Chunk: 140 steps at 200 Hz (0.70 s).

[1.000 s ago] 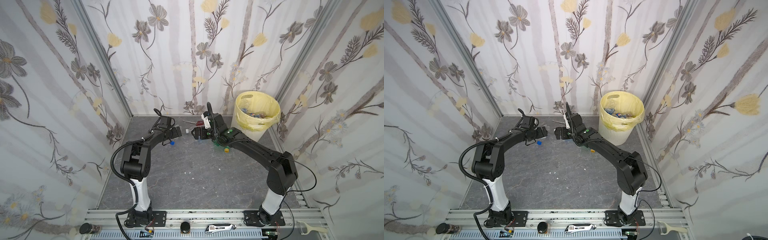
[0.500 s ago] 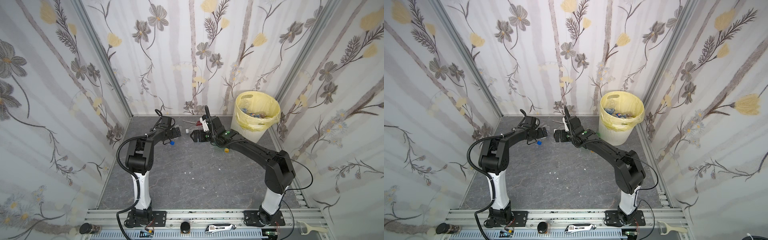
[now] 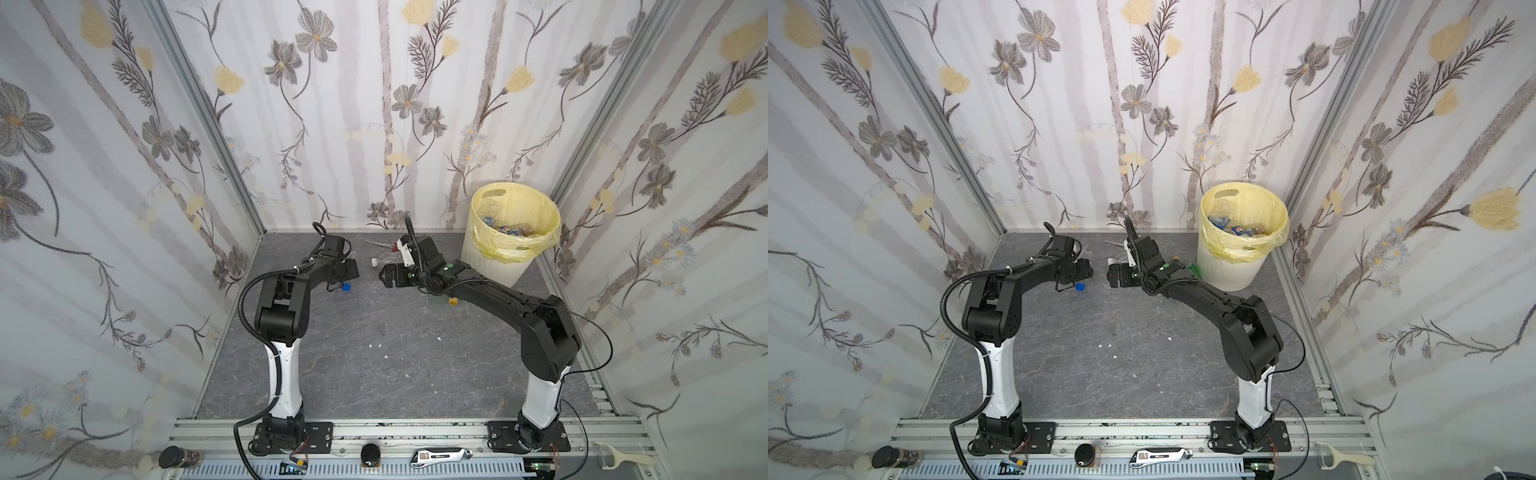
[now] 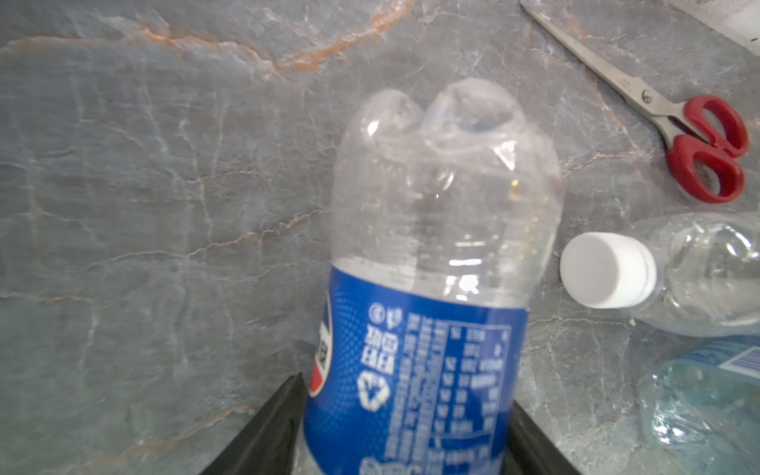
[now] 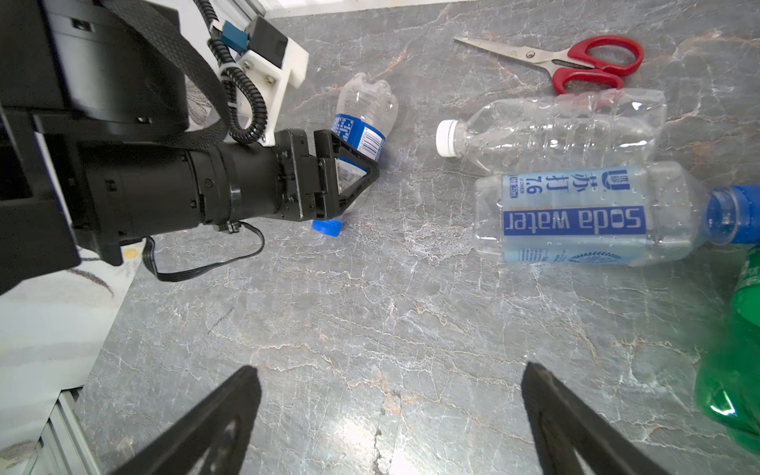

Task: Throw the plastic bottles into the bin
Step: 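Grasp the blue-labelled bottle by its blue cap with the left gripper and lift it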

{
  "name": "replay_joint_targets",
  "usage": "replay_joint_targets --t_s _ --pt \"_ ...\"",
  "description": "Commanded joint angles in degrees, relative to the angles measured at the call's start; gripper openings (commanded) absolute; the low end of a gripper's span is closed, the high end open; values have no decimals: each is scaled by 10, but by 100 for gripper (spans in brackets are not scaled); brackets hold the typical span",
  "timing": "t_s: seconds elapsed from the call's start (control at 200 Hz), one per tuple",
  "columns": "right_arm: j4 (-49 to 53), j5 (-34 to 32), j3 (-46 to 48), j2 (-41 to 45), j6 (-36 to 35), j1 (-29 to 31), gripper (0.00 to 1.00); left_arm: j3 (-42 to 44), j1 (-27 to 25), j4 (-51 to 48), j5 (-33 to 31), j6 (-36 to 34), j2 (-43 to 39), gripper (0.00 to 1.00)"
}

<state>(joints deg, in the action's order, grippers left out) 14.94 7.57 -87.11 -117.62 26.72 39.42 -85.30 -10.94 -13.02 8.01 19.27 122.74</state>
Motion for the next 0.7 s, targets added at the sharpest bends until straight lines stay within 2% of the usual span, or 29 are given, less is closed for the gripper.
replay_joint_targets --t_s 0.0,0.325,0.694 --pt "-20 9 -6 -12 -3 0 100 3 0 2 10 6 1 63" --pt "-74 16 22 -10 21 -9 100 20 -2 2 34 22 -35 56" --pt "-286 129 139 7 150 -53 100 90 -3 5 94 55 -137 54"
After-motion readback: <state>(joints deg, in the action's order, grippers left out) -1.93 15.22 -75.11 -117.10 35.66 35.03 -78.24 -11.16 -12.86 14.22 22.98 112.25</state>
